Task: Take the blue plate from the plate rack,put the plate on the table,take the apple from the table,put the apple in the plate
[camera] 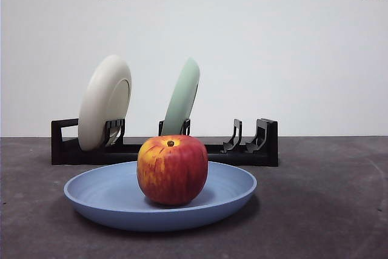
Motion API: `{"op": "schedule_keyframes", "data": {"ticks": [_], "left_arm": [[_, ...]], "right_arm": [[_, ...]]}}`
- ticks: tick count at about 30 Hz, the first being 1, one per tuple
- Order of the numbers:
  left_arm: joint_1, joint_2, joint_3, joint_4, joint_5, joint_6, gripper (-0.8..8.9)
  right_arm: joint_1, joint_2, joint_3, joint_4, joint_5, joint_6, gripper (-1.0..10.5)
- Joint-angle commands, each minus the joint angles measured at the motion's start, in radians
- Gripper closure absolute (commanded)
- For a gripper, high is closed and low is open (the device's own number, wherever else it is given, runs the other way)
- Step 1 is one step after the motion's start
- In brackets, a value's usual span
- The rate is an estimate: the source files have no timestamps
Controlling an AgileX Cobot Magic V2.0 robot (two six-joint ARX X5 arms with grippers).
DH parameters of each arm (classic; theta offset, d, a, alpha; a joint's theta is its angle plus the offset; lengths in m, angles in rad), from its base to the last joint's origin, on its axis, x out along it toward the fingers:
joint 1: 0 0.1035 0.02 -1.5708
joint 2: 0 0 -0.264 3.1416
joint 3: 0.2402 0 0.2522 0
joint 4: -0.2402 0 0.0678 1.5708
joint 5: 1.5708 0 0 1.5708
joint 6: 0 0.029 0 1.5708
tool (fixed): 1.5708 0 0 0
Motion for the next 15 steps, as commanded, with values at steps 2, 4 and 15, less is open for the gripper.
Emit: {"op": "schedule_keyframes", "data": {"ticks": [2, 4, 15], "left_arm": [[0.003, 0.001, -0.010, 0.008, -0.003, -0.007, 8.17], [0.003, 0.001, -0.010, 0.008, -0.003, -0.007, 8.17], [0.003, 0.004, -0.010, 0.007, -0.003, -0.007, 8.17]], "right_arm": [[-0.042, -0.058, -0.118, 0.048, 0.036, 0.066, 9.4], [-0.060, -0.094, -0.160, 0.047, 0.055, 0.103, 9.4], [-0.106, -0.182, -0.228, -0.127, 0.054, 0.165, 9.4]]}}
